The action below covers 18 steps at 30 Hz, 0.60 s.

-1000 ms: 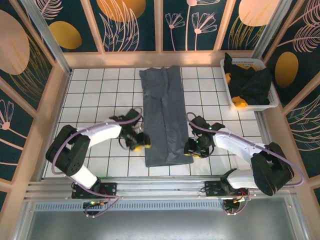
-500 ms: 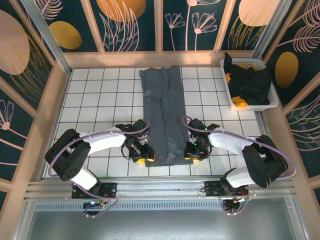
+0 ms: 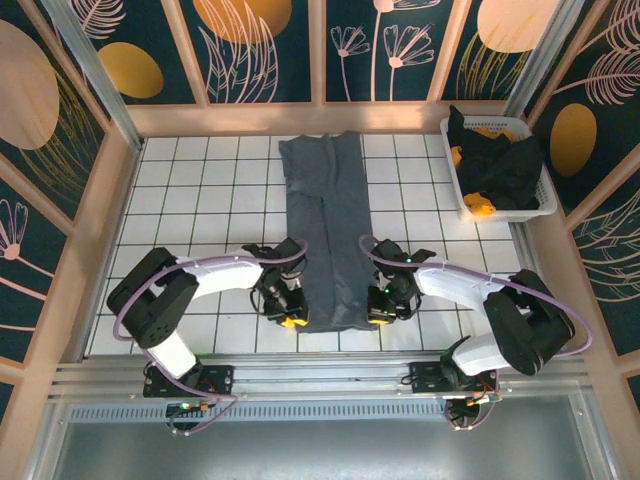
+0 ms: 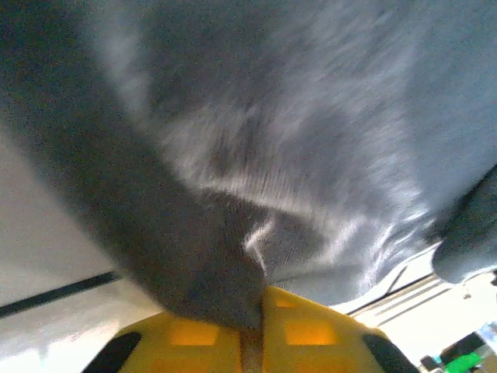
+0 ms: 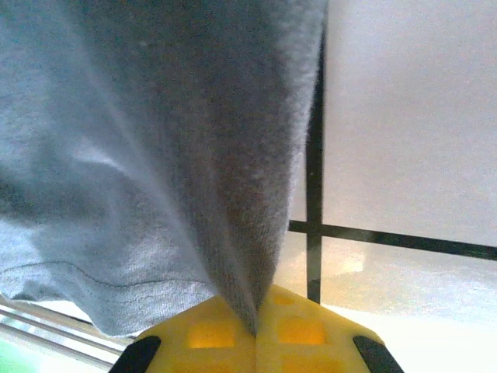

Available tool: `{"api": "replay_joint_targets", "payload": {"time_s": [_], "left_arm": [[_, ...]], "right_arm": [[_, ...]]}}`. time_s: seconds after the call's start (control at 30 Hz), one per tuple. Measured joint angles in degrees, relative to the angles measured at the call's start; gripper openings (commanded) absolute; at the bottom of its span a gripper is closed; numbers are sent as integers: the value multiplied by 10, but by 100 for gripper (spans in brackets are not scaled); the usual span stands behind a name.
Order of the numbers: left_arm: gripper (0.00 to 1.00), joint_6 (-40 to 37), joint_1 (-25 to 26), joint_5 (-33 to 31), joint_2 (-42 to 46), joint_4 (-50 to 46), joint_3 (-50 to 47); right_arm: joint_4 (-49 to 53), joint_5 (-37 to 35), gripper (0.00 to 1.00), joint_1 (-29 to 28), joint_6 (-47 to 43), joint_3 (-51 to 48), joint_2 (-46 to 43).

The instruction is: Fold and stack the t-shirts

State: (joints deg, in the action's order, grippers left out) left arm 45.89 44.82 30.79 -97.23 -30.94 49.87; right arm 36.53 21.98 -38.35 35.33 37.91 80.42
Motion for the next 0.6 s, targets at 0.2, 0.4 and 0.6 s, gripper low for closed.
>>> {"api": "replay_joint_targets", "payload": {"time_s": [0.2, 0.4, 0.6], "left_arm": [[0, -2, 0, -32, 24, -15, 4], [0, 19, -5, -42, 114, -41, 5], [0, 36, -78, -45, 129, -49, 60]], "right_arm": [[26, -3, 0, 0, 8, 32, -11], [59, -11, 0, 4, 21, 103, -25], [62, -12, 0, 45, 28, 197, 4]]}}
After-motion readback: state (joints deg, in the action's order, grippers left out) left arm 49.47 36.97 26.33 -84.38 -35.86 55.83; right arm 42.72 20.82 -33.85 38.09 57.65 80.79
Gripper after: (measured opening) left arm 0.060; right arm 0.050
